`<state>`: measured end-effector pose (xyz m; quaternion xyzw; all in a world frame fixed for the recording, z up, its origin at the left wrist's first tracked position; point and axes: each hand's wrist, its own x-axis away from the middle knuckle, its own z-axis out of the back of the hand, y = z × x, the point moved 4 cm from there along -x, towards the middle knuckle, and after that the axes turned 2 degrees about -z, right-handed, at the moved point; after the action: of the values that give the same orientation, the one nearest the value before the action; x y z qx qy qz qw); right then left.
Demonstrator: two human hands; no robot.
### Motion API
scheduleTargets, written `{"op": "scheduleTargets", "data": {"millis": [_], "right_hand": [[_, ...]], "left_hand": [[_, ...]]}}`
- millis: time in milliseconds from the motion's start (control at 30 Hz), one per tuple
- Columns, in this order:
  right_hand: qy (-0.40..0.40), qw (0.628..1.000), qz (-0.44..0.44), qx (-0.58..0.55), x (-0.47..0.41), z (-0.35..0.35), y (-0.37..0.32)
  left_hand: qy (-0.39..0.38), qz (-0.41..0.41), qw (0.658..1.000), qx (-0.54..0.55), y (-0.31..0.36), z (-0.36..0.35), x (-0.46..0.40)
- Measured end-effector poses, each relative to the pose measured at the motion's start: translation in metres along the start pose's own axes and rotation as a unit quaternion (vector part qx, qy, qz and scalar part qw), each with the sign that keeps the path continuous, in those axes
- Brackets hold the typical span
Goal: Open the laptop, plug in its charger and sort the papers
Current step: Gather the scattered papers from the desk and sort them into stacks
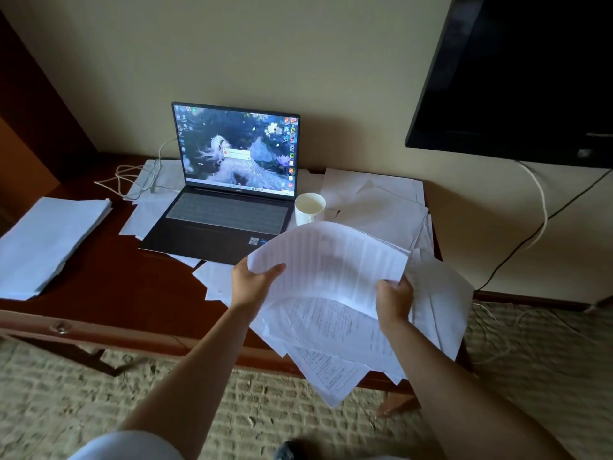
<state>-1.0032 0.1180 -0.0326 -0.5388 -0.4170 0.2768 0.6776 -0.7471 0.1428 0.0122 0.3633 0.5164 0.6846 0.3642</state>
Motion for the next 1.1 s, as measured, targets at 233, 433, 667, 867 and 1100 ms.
{"op": "scheduleTargets", "data": {"millis": [233, 433, 667, 867, 1100], "right_hand": [[-0.04, 0.999, 0.006, 0.03, -0.007, -0.014, -0.005], [0.016, 0.997, -0.069, -0.022, -0.006, -0.02, 0.004], [-0.074, 0.973, -0.205, -0.075, 0.024, -0.056, 0.037], [-0.121, 0.973, -0.195, -0.009, 0.022, -0.049, 0.046], [-0.224, 0.916, -0.063, 0.326, 0.024, -0.054, 0.062]], "left_hand": [[0.005, -0.021, 1.0, 0.008, -0.001, 0.006, -0.027], [0.143, 0.015, 0.989, -0.021, -0.024, 0.023, -0.028], [0.005, 0.313, 0.889, 0.334, -0.052, -0.023, -0.003], [0.058, 0.201, 0.974, 0.089, -0.068, 0.023, -0.018], [-0.017, 0.19, 0.977, -0.097, -0.104, 0.044, -0.017]]}}
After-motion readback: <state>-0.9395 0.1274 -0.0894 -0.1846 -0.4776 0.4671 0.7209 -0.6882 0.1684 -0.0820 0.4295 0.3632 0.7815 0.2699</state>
